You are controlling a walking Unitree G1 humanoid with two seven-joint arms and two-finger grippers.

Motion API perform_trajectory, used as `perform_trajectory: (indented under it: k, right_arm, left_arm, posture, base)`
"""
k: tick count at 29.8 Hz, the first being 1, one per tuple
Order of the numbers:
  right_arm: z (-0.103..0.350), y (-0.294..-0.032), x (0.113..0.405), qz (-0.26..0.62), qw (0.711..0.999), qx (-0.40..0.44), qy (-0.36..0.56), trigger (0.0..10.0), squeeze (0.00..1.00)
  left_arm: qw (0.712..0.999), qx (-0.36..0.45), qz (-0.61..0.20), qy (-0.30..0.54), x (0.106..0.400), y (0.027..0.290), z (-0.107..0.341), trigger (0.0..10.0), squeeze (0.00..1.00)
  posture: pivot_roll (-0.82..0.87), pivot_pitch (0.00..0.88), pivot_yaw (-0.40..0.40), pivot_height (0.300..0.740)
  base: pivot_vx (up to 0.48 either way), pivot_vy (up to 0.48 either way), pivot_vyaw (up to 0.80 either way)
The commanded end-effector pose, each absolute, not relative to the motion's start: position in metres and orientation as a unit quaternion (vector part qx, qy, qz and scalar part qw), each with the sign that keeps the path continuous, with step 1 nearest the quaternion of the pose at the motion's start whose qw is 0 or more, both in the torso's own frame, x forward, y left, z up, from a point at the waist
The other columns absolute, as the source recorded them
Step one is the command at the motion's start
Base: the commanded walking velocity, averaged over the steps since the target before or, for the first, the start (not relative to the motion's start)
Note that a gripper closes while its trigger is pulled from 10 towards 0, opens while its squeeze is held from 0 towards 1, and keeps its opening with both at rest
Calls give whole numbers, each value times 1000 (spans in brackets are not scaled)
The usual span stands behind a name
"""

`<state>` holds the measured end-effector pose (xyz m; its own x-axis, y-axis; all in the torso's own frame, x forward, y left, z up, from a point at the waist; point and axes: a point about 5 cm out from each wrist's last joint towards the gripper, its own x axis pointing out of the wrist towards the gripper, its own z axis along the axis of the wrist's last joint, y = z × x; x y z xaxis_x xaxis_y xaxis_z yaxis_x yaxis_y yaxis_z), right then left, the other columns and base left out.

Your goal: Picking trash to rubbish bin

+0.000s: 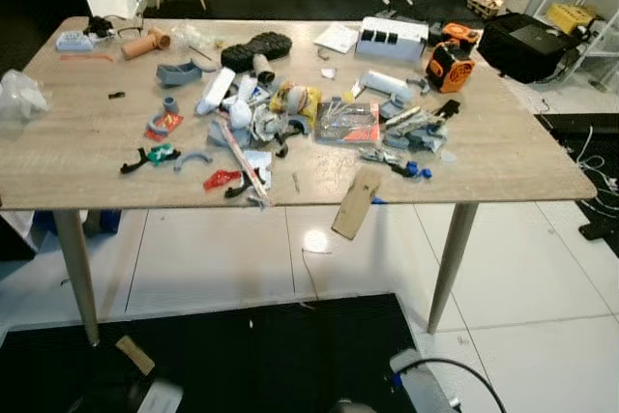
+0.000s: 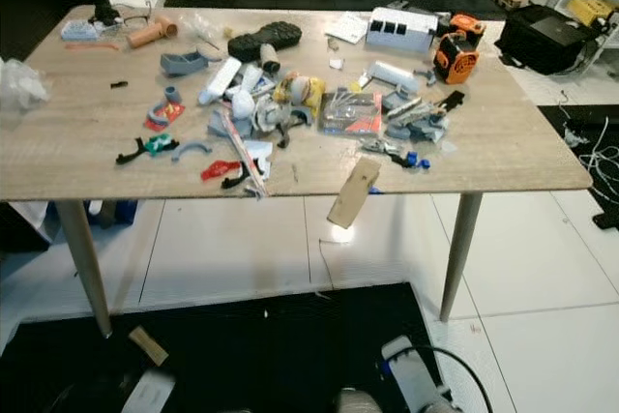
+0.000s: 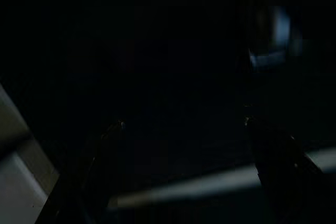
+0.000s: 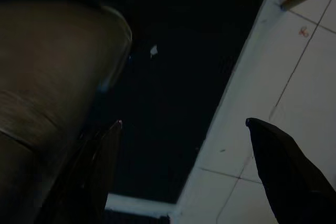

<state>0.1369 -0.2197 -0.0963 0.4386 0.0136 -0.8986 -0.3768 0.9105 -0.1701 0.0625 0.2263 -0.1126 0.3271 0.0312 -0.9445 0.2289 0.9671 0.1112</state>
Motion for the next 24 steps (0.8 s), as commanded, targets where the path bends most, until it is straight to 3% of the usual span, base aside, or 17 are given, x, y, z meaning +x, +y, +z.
perform_trajectory:
  k: [1,4,7,8,9,14,20,24]
  right_arm:
    - [-96,-222,136,116,831,-175,515,10000,0]
    - [-91,-229,144,104,841,-172,503,10000,0]
    - [-85,-231,158,97,851,-172,487,10000,0]
    - [-82,-230,167,91,857,-170,478,10000,0]
    - [-82,-230,167,91,857,-170,478,10000,0]
    - [-67,-228,200,68,875,-158,452,10000,0]
    - [-42,-217,246,52,900,-156,403,10000,0]
    - [-33,-219,258,39,912,-130,388,10000,0]
  left_arm:
    - [815,109,-55,567,72,229,-110,10000,0]
    - [823,126,-75,549,85,230,-107,10000,0]
    - [844,127,-76,515,111,229,-100,10000,0]
    - [863,122,-63,487,134,229,-93,10000,0]
    - [863,122,-63,487,134,229,-93,10000,0]
    - [903,101,-38,417,199,227,-66,10000,0]
    - [918,124,-50,373,252,218,-36,10000,0]
    - [926,88,-34,365,259,217,-31,10000,0]
  posture:
    - [11,50,-37,740]
    - [17,80,-36,740]
    - [17,91,-38,740]
    - [21,100,-40,740]
    - [21,100,-40,740]
    - [21,30,-49,740]
    - [-1,0,-55,740]
    - [1,0,-48,740]
  base:
    - [0,0,0]
    - [0,0,0]
    - [0,0,0]
    - [0,0,0]
    - [0,0,0]
    - [0,0,0]
    - [0,0,0]
    - [0,0,0]
